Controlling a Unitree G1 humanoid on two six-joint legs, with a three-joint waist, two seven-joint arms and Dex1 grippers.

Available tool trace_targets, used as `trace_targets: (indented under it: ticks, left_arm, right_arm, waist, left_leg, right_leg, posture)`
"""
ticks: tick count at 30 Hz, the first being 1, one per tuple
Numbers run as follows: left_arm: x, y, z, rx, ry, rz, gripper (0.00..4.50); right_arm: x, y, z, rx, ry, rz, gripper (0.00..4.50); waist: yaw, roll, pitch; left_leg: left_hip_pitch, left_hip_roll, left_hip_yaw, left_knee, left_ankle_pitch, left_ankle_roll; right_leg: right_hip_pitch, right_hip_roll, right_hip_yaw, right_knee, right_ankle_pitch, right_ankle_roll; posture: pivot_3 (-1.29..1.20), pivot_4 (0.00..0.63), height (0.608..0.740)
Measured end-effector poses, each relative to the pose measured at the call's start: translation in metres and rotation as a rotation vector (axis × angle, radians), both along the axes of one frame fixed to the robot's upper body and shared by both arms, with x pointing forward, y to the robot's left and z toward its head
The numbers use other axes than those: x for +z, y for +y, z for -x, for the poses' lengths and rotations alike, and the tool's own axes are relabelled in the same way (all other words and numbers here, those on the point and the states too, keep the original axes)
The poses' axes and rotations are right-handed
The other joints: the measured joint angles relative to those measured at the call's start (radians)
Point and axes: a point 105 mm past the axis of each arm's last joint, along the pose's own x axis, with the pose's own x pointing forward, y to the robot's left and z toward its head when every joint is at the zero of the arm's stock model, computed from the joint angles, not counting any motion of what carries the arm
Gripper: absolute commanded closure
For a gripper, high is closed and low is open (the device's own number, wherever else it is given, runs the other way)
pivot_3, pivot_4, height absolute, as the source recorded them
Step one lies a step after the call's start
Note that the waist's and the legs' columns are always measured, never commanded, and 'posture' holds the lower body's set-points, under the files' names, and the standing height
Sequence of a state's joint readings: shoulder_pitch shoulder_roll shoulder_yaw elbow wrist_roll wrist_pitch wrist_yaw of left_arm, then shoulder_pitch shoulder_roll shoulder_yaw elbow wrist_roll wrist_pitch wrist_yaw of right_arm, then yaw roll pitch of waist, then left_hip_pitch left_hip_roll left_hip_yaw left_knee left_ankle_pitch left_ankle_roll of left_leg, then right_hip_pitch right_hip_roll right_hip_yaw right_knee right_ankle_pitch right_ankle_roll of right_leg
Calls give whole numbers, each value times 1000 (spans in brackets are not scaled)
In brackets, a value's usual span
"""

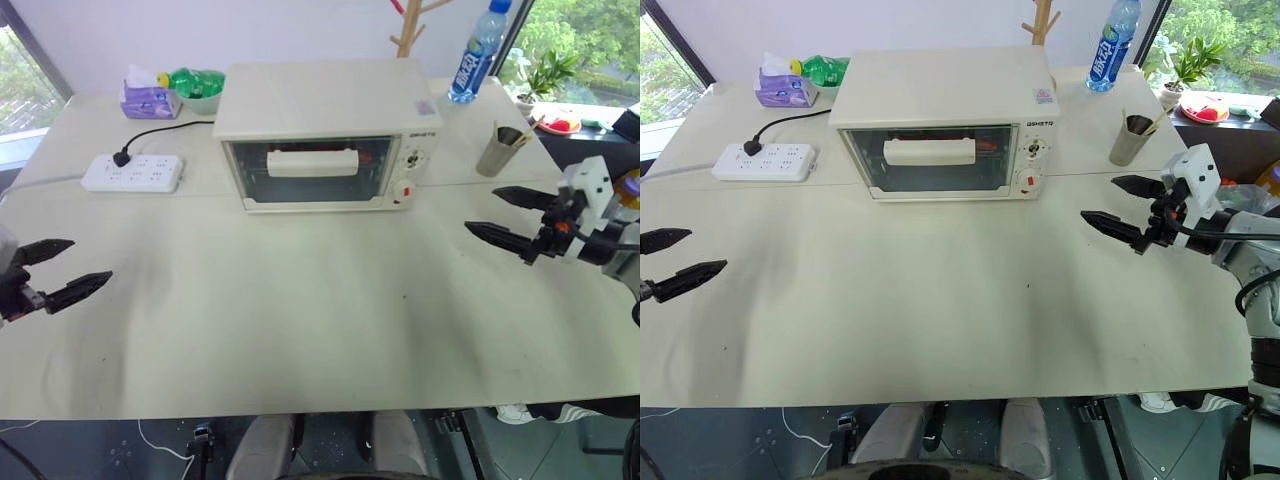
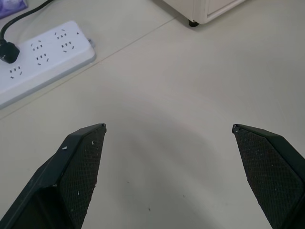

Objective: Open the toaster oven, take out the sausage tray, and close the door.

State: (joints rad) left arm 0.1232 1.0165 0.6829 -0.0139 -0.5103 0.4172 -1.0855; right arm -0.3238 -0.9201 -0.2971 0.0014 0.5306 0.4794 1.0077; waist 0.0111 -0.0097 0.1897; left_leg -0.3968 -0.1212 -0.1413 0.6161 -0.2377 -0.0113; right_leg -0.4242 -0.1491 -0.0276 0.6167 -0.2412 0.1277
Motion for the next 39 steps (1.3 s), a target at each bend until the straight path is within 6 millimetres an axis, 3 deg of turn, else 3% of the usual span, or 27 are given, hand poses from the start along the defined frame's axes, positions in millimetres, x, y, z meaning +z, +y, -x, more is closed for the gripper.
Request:
trace_targets:
  ticks: [13,19,26,30,39]
  left_arm:
    - [9,4,-10,27,-45,45,20]
    - [9,-6,-12,-12,-20,99,20]
    - [41,-77,-29,-263,-91,203,20]
    - [55,-116,-33,-419,-87,231,20]
    - [65,-151,-41,-594,-60,222,20]
  right_arm:
    - [-8,5,5,-10,20,-2,0]
    - [-5,11,5,-18,22,-21,0]
    - [28,52,4,107,-40,-78,0]
    - [30,89,3,210,-37,-94,0]
    - [22,152,-15,332,-43,-125,0]
  waist:
    - [-1,0,0]
    - [-1,0,0]
    - [0,0,0]
    - [-4,-1,-1]
    - [-21,-1,-1]
  left_leg:
    - [1,0,1,1,0,0]
    - [1,0,1,3,0,0]
    - [0,0,0,13,0,0]
    - [1,0,0,14,0,0]
    - [1,-1,1,14,1,-1]
  right_leg:
    - [0,0,1,2,0,0]
    - [1,0,1,4,0,0]
    - [2,0,2,10,1,0]
    - [2,1,2,13,1,0]
    - [1,1,3,14,1,0]
  posture:
    - [0,150,740]
    - [0,150,740]
    - [0,150,740]
    - [0,150,740]
    - [0,150,740]
